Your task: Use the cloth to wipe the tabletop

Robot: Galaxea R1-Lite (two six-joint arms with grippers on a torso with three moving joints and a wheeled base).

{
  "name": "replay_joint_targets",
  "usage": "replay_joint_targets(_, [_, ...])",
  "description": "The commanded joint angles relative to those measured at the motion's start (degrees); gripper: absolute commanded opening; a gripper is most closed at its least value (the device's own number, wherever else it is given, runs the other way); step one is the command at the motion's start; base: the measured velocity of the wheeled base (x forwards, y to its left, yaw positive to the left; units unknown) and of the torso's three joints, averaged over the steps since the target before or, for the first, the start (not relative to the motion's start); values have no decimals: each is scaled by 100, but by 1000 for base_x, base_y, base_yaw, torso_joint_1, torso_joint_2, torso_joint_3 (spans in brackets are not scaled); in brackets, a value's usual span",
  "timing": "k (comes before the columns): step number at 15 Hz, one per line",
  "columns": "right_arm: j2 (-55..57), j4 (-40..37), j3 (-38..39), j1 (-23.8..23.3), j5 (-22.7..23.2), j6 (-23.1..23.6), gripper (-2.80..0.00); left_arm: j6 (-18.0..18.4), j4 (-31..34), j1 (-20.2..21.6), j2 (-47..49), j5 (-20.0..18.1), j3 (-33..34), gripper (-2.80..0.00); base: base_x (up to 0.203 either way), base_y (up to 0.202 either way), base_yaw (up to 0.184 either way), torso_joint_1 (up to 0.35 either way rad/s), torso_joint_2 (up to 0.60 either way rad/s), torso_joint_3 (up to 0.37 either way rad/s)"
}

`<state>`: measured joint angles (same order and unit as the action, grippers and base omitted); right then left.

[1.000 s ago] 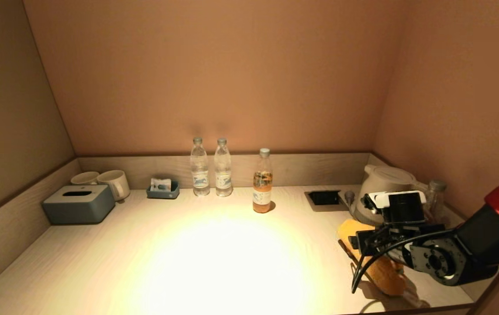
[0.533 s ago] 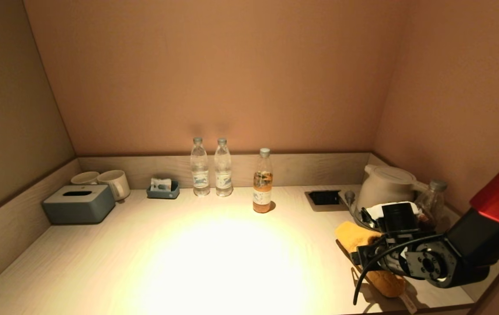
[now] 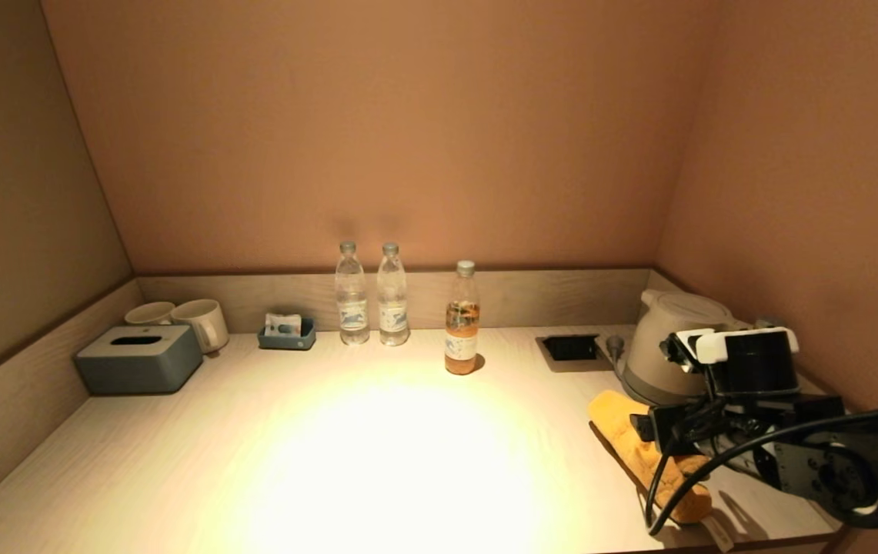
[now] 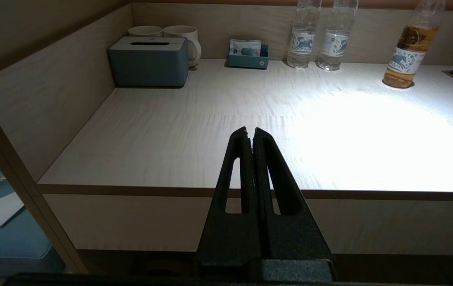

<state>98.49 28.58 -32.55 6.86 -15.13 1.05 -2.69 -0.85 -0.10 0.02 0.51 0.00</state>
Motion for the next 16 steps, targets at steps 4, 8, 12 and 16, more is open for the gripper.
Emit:
replay_joint_targets(4, [-911,92,154,8,46,134,0,-3,-3,1,-2,2,0,-280,0,0,0,0,0,0])
replay_joint_targets(8, [-1147,649,188,8,159,133,0,-3,-3,1,-2,2,0,-280,0,0,0,0,0,0])
replay_joint_targets(12, [-1423,992,235,11,159,133,0,-3,-3,1,-2,2,0,-280,0,0,0,0,0,0])
replay_joint_targets(16, [-1437,1001,311,17,186,124,0,-3,-3,1,-2,2,0,-280,0,0,0,0,0,0])
